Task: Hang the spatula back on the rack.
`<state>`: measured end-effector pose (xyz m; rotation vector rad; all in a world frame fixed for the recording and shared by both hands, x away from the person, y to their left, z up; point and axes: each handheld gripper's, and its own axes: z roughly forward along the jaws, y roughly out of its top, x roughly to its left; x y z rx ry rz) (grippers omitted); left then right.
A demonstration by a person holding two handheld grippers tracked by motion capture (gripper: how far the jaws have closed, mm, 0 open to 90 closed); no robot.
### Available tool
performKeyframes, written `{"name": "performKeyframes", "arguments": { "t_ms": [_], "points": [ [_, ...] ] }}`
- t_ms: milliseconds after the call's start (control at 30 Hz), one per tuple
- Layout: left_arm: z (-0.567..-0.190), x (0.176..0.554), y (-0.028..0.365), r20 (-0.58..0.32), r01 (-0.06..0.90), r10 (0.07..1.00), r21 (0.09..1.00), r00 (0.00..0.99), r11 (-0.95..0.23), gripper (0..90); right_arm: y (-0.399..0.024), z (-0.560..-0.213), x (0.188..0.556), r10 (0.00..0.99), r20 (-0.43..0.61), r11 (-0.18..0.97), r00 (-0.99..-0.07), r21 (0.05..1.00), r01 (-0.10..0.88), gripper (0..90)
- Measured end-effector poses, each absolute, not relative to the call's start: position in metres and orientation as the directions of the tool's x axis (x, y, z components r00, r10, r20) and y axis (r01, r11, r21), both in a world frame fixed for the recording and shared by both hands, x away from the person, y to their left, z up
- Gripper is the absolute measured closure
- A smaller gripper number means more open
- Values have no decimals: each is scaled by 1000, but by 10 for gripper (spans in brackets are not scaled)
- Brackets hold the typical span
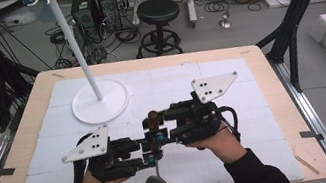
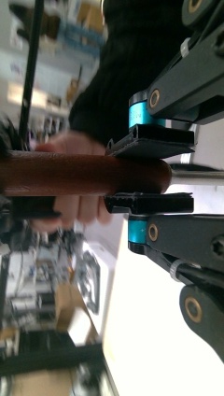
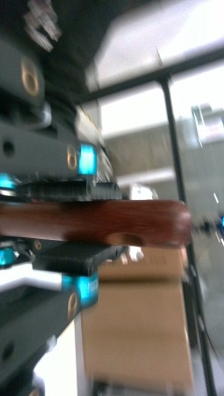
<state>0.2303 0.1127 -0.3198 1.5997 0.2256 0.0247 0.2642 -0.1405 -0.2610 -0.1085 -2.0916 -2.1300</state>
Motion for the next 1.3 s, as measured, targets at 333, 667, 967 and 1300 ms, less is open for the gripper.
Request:
{"name": "performKeyframes", "arguments": {
  "t_ms": [333, 667, 967, 1300],
  "points": [
    [-310, 227, 113, -114, 126, 310, 992, 944, -18, 735, -144, -242, 250, 226, 106, 2, -968, 994, 109, 439],
    [-302, 222, 107, -75, 92, 348, 995, 934, -32, 735, -133, -222, 241, 295, 65, 59, -953, 994, 87, 705],
    [-303, 227, 109, -74, 79, 254, 997, 964, -10, 623, -133, -220, 245, 183, 100, 44, -978, 993, 109, 732],
    [-307, 233, 106, -113, 116, 151, 993, 982, -9, 620, -139, -231, 260, -24, 141, -19, -990, 990, 141, 732]
  ]
}}
